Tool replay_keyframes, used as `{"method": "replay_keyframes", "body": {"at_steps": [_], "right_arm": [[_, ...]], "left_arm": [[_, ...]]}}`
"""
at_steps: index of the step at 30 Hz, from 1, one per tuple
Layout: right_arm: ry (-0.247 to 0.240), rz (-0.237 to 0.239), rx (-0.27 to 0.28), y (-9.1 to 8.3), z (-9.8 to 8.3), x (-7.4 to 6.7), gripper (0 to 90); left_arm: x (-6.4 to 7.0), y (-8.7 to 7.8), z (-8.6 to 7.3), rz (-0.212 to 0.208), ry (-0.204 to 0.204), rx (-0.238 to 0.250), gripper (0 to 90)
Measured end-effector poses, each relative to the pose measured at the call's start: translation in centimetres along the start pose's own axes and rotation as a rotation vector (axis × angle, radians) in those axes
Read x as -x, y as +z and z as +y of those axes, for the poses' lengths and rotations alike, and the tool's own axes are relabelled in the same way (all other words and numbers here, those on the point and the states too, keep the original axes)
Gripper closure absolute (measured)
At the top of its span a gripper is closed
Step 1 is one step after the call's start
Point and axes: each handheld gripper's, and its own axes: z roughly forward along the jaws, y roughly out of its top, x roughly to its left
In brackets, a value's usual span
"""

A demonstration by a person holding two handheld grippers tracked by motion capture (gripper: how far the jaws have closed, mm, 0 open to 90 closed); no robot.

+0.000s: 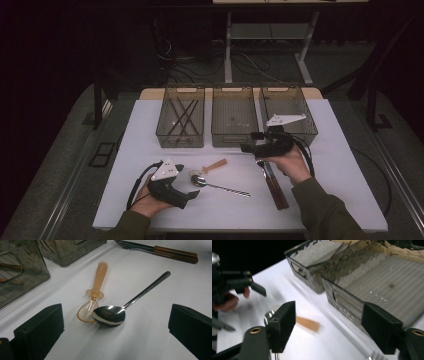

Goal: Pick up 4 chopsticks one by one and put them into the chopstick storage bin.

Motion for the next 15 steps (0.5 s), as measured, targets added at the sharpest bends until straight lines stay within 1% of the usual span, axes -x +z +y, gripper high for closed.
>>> {"method": "replay_keyframes", "body": {"at_steps": [2, 3, 5, 8, 9, 11, 13, 15], "right_arm": [[-0.015, -0.020, -0.012, -0.6, -0.6, 0.0, 21.8], [-0.025, -0.042, -0.011, -0.9, -0.9, 0.0, 20.1], [-0.039, -0.065, -0.015, -1.5, -1.6, 0.0, 19.4], [-0.061, -0.116, -0.032, -2.1, -2.7, 0.0, 18.1], [-0.069, -0.125, -0.030, -2.4, -3.0, 0.0, 18.1], [-0.084, -0.144, -0.022, -2.9, -3.6, -0.2, 18.0], [-0.092, -0.142, -0.018, -3.4, -4.1, -0.2, 12.9], [-0.095, -0.152, -0.020, -3.9, -4.8, -0.3, 11.8]], "left_arm": [[0.0, 0.0, 0.0, 0.000, 0.000, 0.000, 0.0], [0.0, 0.0, 0.0, 0.000, -0.002, 0.001, 0.0], [0.1, 0.1, 0.0, 0.000, 0.000, 0.000, 0.0], [0.1, 0.1, 0.0, -0.002, 0.003, 0.000, 0.0], [0.1, 0.0, 0.0, -0.004, 0.014, -0.009, 0.0], [0.1, 0.0, 0.0, -0.004, 0.013, -0.009, 0.0], [0.1, 0.0, 0.0, -0.003, 0.009, -0.006, 0.0], [0.1, 0.0, 0.0, -0.004, 0.008, -0.008, 0.0]]}}
